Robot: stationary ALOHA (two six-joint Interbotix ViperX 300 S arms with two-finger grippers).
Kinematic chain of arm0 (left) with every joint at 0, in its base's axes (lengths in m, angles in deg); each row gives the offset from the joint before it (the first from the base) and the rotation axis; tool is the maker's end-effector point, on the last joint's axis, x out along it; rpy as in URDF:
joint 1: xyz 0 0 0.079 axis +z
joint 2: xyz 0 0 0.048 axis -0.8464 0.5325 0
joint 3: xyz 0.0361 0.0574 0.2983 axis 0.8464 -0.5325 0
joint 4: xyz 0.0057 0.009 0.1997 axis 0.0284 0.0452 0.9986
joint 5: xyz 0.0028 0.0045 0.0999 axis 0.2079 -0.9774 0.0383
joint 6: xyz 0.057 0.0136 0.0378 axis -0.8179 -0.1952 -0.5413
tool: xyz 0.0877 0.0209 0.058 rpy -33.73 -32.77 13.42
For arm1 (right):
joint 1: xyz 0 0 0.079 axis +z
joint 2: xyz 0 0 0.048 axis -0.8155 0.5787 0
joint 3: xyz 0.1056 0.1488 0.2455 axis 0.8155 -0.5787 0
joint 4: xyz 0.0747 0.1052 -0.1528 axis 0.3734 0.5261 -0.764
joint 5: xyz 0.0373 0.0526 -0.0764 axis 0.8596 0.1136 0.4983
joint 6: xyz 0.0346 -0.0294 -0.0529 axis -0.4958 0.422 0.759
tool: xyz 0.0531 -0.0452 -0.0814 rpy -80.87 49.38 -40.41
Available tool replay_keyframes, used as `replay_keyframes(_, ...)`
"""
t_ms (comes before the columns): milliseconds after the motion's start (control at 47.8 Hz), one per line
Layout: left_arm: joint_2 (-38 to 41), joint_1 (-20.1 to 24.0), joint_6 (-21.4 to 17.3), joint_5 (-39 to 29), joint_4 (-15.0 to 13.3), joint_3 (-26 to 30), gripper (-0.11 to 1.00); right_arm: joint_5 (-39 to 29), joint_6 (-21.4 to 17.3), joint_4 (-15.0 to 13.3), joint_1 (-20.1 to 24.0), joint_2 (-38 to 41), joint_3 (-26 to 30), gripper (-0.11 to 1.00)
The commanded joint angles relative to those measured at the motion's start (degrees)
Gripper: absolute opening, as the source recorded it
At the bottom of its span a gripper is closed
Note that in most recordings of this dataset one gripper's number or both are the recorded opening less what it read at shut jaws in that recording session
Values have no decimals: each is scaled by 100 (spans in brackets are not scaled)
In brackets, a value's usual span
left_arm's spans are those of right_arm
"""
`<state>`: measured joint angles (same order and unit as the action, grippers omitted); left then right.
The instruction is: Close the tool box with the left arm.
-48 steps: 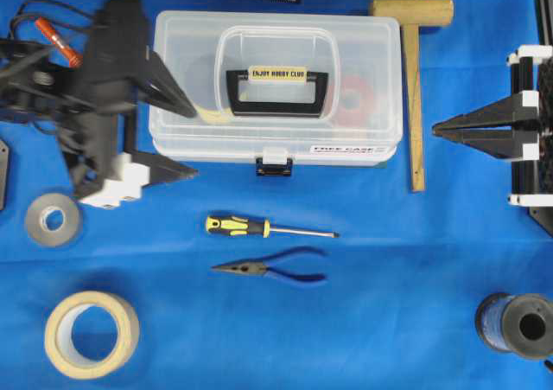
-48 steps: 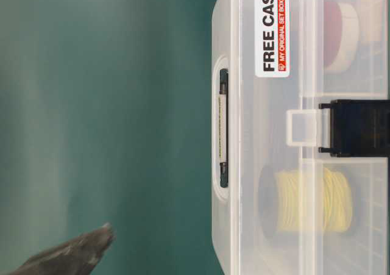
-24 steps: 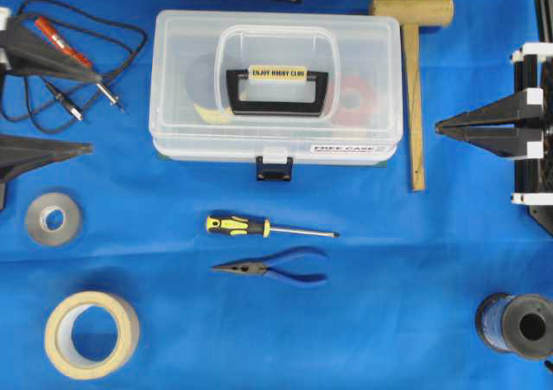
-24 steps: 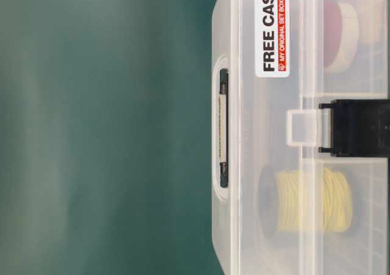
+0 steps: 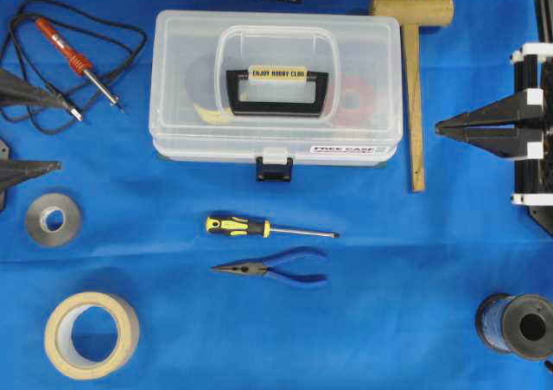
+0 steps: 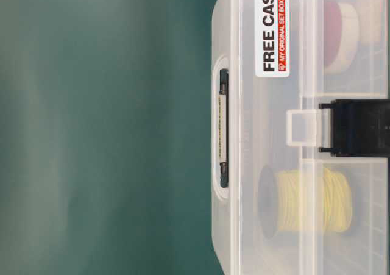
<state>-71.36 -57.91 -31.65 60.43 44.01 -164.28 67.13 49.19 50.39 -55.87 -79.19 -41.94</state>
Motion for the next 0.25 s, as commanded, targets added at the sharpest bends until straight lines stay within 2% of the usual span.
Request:
replay_keyframes(0, 0, -9, 0, 79, -9, -70, 86, 53, 0, 9, -9, 26, 149, 0)
replay_keyframes(230, 26, -9, 0, 316, -9, -352, 86, 53, 18, 9, -9, 53, 141, 0)
